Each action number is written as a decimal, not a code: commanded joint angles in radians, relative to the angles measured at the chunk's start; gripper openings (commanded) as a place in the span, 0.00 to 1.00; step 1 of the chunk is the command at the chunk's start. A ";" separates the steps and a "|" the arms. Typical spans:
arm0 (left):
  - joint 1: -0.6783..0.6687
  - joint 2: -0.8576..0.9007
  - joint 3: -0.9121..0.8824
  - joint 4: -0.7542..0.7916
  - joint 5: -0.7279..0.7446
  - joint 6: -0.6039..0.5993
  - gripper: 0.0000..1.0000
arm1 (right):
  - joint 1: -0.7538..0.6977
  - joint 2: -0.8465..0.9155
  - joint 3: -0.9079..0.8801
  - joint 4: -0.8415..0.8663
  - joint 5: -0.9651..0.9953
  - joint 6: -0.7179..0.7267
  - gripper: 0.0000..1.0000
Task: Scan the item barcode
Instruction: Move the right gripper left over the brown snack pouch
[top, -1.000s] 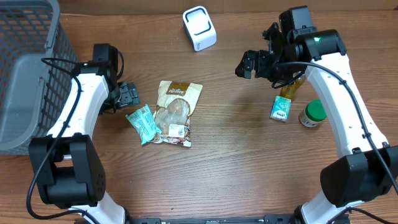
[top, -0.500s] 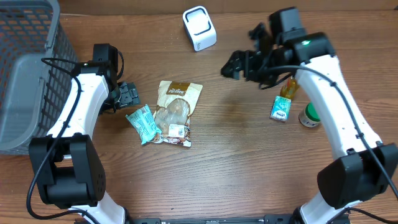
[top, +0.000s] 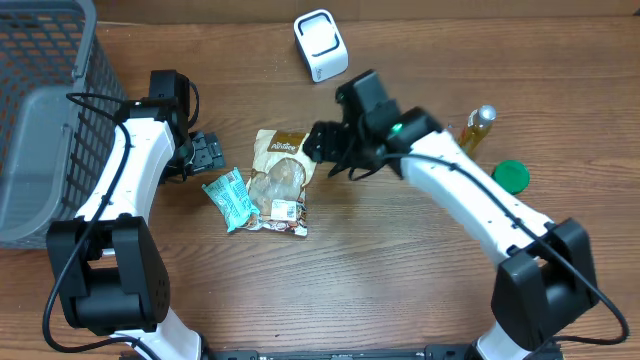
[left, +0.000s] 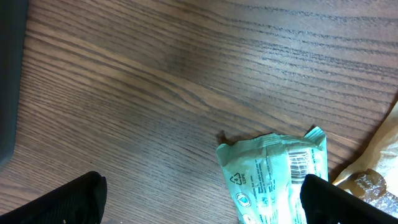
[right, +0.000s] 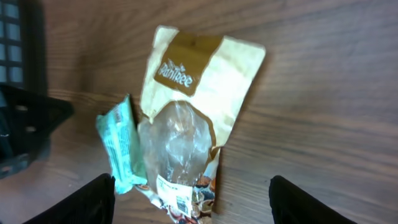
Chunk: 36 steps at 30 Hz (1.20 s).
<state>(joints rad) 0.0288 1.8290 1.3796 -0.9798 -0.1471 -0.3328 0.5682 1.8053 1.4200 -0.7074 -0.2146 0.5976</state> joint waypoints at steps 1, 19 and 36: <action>0.002 -0.028 -0.003 -0.002 -0.006 0.015 1.00 | 0.043 -0.008 -0.082 0.077 0.057 0.099 0.76; 0.000 -0.028 -0.003 -0.002 -0.006 0.015 0.99 | 0.117 0.122 -0.282 0.595 0.148 0.067 0.95; 0.001 -0.028 -0.003 -0.002 -0.006 0.015 1.00 | 0.117 0.204 -0.282 0.636 0.056 0.056 0.61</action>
<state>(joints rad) 0.0288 1.8290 1.3796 -0.9794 -0.1471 -0.3328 0.6876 1.9968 1.1473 -0.0753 -0.1287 0.6563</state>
